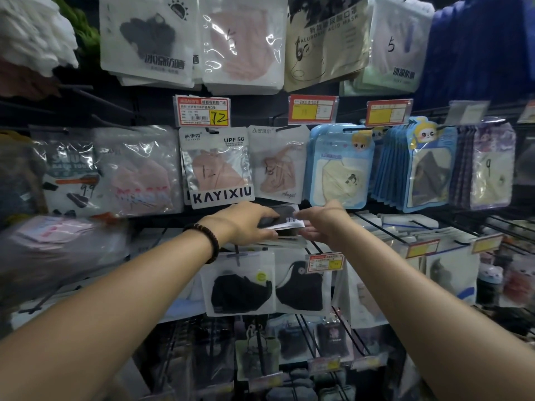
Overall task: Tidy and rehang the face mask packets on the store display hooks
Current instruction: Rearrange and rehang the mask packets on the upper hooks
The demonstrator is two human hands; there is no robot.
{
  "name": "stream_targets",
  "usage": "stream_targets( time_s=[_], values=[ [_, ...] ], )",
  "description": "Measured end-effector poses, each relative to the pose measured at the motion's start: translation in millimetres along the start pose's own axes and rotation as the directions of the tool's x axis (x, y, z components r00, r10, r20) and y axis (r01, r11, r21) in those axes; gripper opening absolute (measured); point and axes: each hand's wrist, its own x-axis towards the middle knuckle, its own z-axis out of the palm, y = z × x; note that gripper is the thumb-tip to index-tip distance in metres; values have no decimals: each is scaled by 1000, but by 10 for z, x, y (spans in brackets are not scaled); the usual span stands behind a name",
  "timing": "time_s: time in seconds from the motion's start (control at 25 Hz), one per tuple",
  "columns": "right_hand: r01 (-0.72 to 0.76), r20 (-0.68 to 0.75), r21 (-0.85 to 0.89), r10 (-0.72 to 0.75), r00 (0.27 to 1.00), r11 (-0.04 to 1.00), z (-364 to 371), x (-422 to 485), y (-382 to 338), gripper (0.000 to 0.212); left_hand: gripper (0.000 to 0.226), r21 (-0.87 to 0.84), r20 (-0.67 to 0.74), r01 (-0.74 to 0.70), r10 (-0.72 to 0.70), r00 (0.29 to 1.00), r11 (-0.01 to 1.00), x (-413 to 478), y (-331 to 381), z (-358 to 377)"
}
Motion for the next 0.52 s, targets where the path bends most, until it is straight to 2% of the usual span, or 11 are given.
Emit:
stream_targets(
  time_s=[0.12, 0.24, 0.36, 0.52],
  values=[
    [-41, 74, 84, 35, 997, 996, 40, -17, -24, 44, 42, 141, -20, -33, 36, 999, 989, -49, 40, -61],
    [-113, 214, 246, 60, 975, 963, 34, -80, -38, 35, 38, 251, -159, 9, 32, 987, 968, -146, 36, -115],
    [-232, 342, 483, 63, 938, 844, 71, -115, -29, 32, 43, 291, -302, -16, 108, 947, 956, -287, 69, -154],
    [-229, 332, 654, -1, 943, 721, 234, -258, -26, 35, 49, 410, -444, -30, 228, 867, 912, -529, 31, -143]
  ],
)
